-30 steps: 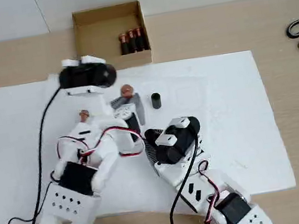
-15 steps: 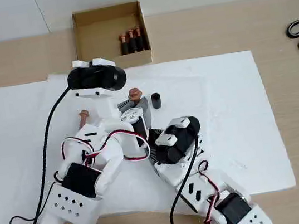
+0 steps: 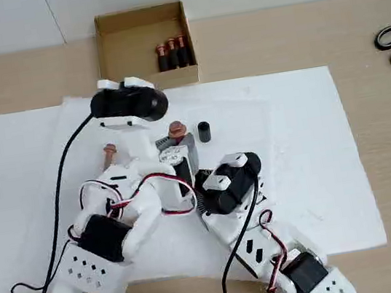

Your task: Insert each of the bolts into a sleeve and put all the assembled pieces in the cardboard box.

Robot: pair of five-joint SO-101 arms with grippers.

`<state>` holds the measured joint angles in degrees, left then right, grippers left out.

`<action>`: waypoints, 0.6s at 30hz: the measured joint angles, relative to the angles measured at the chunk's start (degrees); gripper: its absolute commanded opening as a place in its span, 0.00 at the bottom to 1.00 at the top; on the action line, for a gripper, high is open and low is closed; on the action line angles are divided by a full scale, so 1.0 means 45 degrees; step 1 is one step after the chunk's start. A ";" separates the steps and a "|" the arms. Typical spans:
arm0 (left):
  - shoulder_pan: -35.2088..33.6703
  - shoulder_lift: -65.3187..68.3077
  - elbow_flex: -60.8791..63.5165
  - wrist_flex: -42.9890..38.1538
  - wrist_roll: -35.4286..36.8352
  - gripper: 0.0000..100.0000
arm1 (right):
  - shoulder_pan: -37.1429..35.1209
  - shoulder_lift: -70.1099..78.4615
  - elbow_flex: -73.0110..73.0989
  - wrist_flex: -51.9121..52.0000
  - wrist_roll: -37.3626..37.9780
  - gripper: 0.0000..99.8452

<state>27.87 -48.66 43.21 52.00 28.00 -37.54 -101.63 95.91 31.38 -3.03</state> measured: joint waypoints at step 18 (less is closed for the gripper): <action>0.0039 -0.0098 -0.0352 0.0821 0.0000 0.01 | 0.0020 0.0000 0.0000 0.0000 0.0000 0.00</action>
<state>28.04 -49.10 41.63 55.69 28.00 -37.45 -101.63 95.91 31.38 -3.03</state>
